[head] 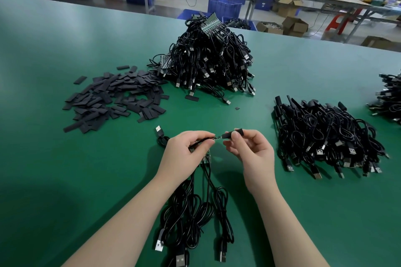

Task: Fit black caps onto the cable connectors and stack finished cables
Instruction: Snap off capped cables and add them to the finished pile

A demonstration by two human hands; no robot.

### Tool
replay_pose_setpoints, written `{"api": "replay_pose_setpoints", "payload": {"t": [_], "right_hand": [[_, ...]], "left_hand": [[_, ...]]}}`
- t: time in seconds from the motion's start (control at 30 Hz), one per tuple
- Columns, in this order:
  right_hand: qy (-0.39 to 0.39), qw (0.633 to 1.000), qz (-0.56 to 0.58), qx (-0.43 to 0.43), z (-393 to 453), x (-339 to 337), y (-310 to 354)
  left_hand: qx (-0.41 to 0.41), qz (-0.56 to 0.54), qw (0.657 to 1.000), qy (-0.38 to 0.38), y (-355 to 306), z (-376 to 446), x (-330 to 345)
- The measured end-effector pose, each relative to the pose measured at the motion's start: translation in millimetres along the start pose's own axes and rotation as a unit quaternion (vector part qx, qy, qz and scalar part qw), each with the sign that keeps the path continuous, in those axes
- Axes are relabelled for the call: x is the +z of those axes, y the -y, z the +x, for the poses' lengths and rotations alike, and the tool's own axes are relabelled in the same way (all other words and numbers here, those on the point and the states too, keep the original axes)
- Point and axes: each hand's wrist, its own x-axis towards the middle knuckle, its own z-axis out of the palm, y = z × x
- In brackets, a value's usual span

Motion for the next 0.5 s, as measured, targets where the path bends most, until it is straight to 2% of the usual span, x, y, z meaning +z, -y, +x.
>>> {"api": "replay_pose_setpoints", "payload": {"t": [0.27,0.5], "right_hand": [[0.035,0.999,-0.030,-0.005,-2.5,5.7,-1.0],[0.024,1.000,-0.011,0.006,-3.1,6.3,-4.4]], "left_hand": [[-0.005,-0.010,1.000,0.017,0.3,-0.7,-1.4],[-0.018,-0.014,0.999,-0.025,-2.1,-2.8,-1.1]]}}
